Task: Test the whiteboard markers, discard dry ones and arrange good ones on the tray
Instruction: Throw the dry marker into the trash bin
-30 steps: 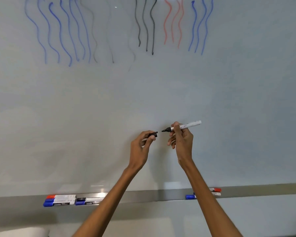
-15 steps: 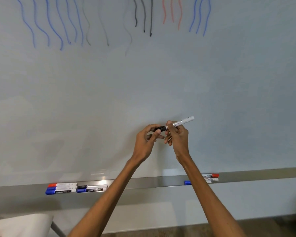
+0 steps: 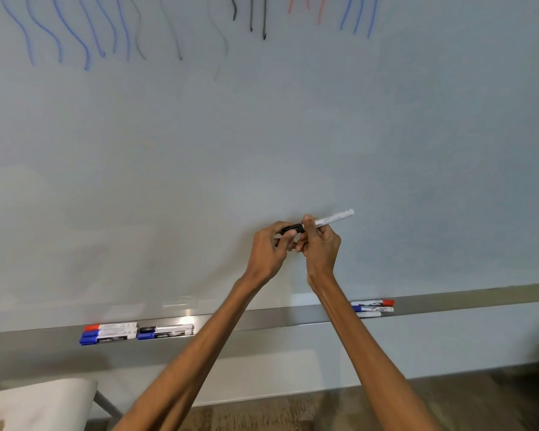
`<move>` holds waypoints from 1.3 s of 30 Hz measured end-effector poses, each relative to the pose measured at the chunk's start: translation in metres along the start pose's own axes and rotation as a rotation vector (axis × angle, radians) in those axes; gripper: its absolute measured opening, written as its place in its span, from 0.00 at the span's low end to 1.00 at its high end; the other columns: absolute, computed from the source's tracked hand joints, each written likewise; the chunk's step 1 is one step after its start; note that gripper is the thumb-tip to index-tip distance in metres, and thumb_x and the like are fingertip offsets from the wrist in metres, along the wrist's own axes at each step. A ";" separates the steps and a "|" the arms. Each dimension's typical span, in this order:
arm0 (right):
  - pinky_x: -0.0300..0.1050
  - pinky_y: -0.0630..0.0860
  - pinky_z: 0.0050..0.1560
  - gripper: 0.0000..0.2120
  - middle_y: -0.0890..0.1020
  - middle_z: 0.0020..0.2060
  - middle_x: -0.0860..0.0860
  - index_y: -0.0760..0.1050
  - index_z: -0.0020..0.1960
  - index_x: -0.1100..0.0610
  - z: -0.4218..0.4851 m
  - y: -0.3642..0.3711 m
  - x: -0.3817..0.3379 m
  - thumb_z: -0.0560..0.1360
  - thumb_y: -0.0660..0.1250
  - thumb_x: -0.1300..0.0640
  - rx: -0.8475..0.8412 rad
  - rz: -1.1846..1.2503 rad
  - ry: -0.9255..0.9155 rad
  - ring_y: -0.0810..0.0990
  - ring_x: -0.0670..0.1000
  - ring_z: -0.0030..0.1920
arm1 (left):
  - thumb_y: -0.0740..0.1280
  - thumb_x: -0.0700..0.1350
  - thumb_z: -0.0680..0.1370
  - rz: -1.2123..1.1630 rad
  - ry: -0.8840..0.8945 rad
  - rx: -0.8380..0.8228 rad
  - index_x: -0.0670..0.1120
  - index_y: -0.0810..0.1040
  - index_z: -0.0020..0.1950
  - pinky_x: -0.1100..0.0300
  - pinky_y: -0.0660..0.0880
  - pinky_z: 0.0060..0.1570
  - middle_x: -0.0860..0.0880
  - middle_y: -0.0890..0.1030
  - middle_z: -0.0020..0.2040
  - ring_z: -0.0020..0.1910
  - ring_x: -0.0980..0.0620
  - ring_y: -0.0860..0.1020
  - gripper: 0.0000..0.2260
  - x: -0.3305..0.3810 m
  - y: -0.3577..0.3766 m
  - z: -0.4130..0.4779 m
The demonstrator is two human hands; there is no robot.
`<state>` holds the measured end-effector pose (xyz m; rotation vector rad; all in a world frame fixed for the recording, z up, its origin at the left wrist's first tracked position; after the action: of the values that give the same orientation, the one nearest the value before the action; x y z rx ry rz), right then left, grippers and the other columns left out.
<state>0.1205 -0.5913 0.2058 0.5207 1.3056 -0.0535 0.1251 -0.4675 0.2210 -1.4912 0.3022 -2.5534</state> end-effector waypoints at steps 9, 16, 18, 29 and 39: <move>0.39 0.69 0.26 0.11 0.78 0.28 0.52 0.78 0.44 0.63 -0.007 -0.019 0.030 0.79 0.68 0.54 -0.059 -0.038 0.137 0.75 0.48 0.26 | 0.65 0.45 0.81 0.101 0.003 -0.137 0.44 0.83 0.56 0.58 0.80 0.41 0.52 0.84 0.45 0.39 0.58 0.83 0.09 -0.026 0.001 -0.013; 0.36 0.70 0.27 0.12 0.84 0.37 0.51 0.82 0.50 0.56 -0.008 -0.037 0.046 0.78 0.69 0.48 -0.153 -0.193 0.243 0.79 0.48 0.30 | 0.67 0.50 0.80 0.162 -0.069 -0.181 0.48 0.82 0.57 0.53 0.81 0.40 0.54 0.84 0.49 0.40 0.58 0.84 0.10 -0.057 -0.004 -0.023; 0.36 0.70 0.27 0.12 0.85 0.39 0.51 0.82 0.52 0.57 -0.005 -0.046 0.048 0.77 0.70 0.48 -0.141 -0.206 0.264 0.79 0.47 0.30 | 0.68 0.50 0.79 0.170 -0.087 -0.169 0.49 0.83 0.57 0.54 0.80 0.40 0.55 0.84 0.50 0.41 0.59 0.84 0.09 -0.064 -0.006 -0.021; 0.38 0.70 0.28 0.07 0.85 0.42 0.53 0.81 0.49 0.56 0.006 -0.110 0.049 0.72 0.75 0.58 -0.053 -0.235 0.370 0.79 0.49 0.31 | 0.68 0.52 0.78 0.270 -0.121 -0.299 0.58 0.82 0.55 0.52 0.80 0.48 0.60 0.83 0.49 0.41 0.62 0.83 0.07 -0.076 0.031 -0.026; 0.37 0.76 0.44 0.04 0.86 0.42 0.50 0.83 0.45 0.57 0.000 -0.197 0.043 0.73 0.75 0.56 -0.256 -0.723 0.197 0.83 0.47 0.43 | 0.64 0.56 0.80 0.272 -0.104 -0.529 0.55 0.81 0.53 0.52 0.78 0.44 0.59 0.82 0.47 0.35 0.60 0.83 0.09 -0.078 0.105 -0.047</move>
<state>0.0687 -0.7545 0.1003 -0.1881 1.6115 -0.4369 0.1269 -0.5456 0.1057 -1.5931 1.1495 -2.2683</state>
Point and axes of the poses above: each hand's wrist, its own z-axis towards the middle knuckle, its own y-axis out of the palm, x = y × z, the point moved 6 cm from there along z, towards the middle knuckle
